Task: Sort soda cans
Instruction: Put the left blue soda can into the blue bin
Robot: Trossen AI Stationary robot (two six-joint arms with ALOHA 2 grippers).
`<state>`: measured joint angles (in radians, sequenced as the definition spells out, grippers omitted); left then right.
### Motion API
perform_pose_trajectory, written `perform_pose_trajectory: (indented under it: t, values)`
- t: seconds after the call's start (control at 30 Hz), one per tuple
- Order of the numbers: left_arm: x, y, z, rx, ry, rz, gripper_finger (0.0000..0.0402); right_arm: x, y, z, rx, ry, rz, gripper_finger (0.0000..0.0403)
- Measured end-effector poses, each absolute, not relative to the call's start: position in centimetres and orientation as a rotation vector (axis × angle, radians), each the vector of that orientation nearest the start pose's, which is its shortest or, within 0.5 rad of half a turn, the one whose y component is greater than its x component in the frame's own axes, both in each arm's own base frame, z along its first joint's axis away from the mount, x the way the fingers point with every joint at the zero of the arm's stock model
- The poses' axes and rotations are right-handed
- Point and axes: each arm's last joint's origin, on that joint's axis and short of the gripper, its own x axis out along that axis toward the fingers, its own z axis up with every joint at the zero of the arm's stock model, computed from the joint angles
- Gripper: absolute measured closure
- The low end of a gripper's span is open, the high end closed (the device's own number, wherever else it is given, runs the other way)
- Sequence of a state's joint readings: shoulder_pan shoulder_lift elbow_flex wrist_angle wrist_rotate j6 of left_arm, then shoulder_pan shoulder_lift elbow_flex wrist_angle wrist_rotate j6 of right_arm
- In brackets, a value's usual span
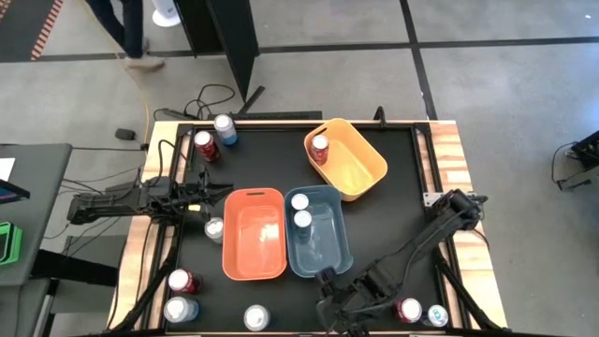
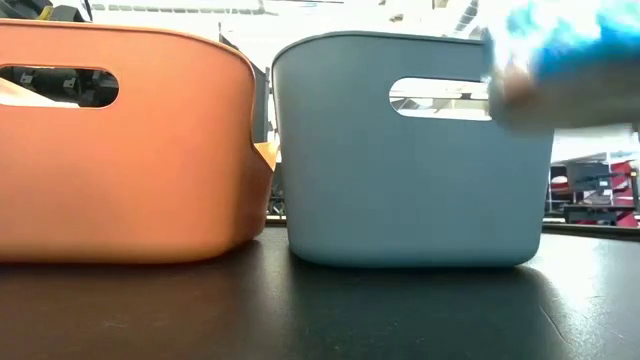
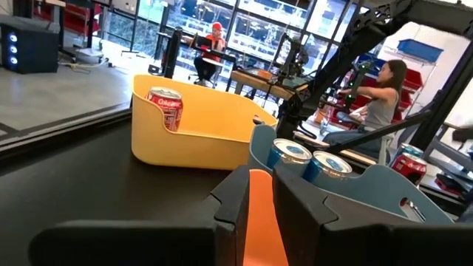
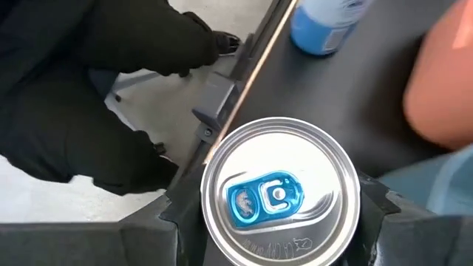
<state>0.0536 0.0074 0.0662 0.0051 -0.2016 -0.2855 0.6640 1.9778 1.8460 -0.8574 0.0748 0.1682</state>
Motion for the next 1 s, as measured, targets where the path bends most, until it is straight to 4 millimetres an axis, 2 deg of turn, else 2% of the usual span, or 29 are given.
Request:
perform_pose_trajectory:
  t: [0.3, 0.4, 0.57, 0.7, 0.83, 1.0]
  values:
    - [9.3, 1.1, 18.6, -0.286, -0.100, 0.244, 0.0343, 32.9, 24.2, 35.1, -0.339, 0.972, 0.317, 0.0177]
    - [9.3, 1.1, 18.6, -0.280, -0.101, 0.245, 0.0343, 32.8, 22.6, 36.4, -0.332, 0.970, 0.275, 0.0177]
    - [9.2, 1.1, 18.7, -0.278, -0.108, 0.244, 0.0343, 33.3, 18.6, 37.1, -0.313, 1.035, 0.173, 0.0177]
    - [9.2, 1.1, 18.7, -0.278, -0.109, 0.243, 0.0343, 33.5, 16.2, 38.2, -0.299, 1.020, 0.141, 0.0177]
    - [9.2, 1.1, 18.7, -0.278, -0.110, 0.243, 0.0343, 33.1, 14.2, 39.0, -0.293, 1.043, 0.109, 0.0177]
    - [9.2, 1.1, 18.7, -0.272, -0.114, 0.243, 0.0343, 33.5, 12.7, 39.2, -0.275, 1.048, 0.074, 0.0177]
